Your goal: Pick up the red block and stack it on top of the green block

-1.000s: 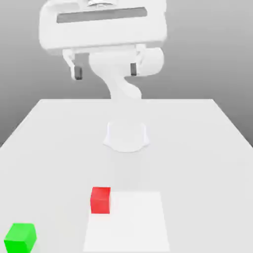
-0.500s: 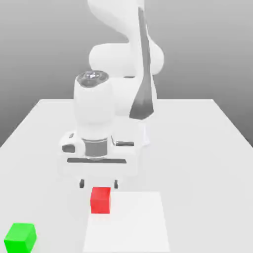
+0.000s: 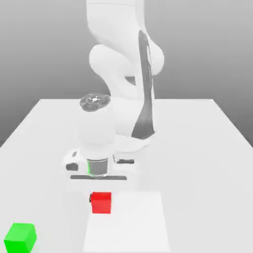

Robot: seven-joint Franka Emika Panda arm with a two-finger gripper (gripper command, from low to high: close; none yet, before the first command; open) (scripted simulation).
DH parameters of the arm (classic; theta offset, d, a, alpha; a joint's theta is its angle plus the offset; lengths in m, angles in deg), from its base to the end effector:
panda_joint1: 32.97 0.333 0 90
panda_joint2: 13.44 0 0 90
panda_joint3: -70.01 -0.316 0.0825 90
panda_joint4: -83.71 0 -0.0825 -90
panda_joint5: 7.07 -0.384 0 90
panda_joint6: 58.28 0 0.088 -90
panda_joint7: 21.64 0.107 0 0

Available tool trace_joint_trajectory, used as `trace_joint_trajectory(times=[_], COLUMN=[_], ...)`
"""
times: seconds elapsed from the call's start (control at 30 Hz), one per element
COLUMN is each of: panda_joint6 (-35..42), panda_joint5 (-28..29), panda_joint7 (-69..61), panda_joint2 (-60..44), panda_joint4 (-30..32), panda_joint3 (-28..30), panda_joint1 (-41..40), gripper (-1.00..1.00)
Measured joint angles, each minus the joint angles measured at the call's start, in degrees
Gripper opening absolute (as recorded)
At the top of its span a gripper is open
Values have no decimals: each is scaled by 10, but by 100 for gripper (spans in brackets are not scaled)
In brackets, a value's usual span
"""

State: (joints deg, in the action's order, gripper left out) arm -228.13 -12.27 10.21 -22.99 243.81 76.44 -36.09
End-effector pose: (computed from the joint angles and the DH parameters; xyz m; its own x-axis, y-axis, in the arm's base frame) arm 0.3656 -0.0704 0.1618 0.6893 -0.7245 0.0057 -0.7245 -0.6893 -0.0011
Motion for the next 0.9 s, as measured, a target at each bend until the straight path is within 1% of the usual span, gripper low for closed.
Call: trace_joint_trajectory(times=[0.13,0.27,0.37,0.47,0.6,0.77,0.9], panda_joint6=[46,90,123,155,197,243,191], panda_joint5=[36,58,67,62,40,-2,-35], panda_joint7=[26,42,40,26,-5,-54,-80], panda_joint2=[55,100,83,55,13,-44,-118], panda_joint4=[8,11,-38,-98,-180,-280,-300], panda_joint3=[14,14,37,57,67,72,52], panda_joint1=[5,-1,7,-33,-59,-99,-122], gripper=[-100,-100,-100,-100,-100,-100,-100])
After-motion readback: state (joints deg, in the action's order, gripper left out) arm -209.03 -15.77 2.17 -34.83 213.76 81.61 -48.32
